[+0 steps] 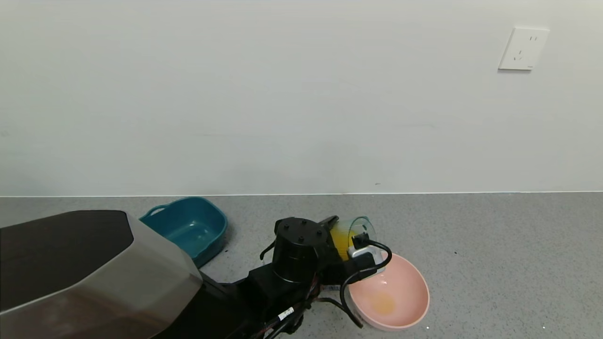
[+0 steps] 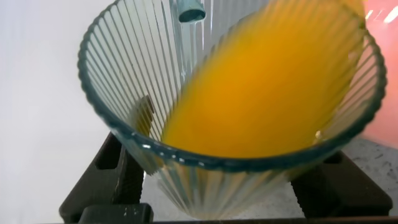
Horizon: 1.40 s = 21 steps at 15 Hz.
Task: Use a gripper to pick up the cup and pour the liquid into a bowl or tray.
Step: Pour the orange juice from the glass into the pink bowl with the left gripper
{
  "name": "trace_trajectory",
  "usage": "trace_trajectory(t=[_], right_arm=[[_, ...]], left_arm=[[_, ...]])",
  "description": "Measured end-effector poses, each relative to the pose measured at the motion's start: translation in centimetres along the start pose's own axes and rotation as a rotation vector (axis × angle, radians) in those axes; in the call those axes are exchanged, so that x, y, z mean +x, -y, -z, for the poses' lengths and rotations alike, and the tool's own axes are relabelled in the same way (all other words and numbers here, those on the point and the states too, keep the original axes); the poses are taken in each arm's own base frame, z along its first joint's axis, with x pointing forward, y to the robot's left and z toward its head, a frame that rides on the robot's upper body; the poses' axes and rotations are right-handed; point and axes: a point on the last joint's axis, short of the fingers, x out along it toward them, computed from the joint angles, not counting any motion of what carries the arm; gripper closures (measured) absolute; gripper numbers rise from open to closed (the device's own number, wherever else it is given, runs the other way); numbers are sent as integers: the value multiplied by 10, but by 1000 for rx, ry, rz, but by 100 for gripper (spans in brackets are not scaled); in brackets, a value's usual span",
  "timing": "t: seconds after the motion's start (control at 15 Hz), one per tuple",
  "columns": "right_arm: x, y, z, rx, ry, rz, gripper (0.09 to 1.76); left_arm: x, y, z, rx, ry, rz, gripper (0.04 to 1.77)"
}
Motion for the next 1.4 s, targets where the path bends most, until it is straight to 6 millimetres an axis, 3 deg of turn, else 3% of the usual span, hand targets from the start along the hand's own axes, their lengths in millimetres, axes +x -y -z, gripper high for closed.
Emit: trace_trajectory(t=[1.4], right_arm=[[0,0,0,0,0,0,14]], left_arm=[[-5,6,-20,274,31,-25,50]])
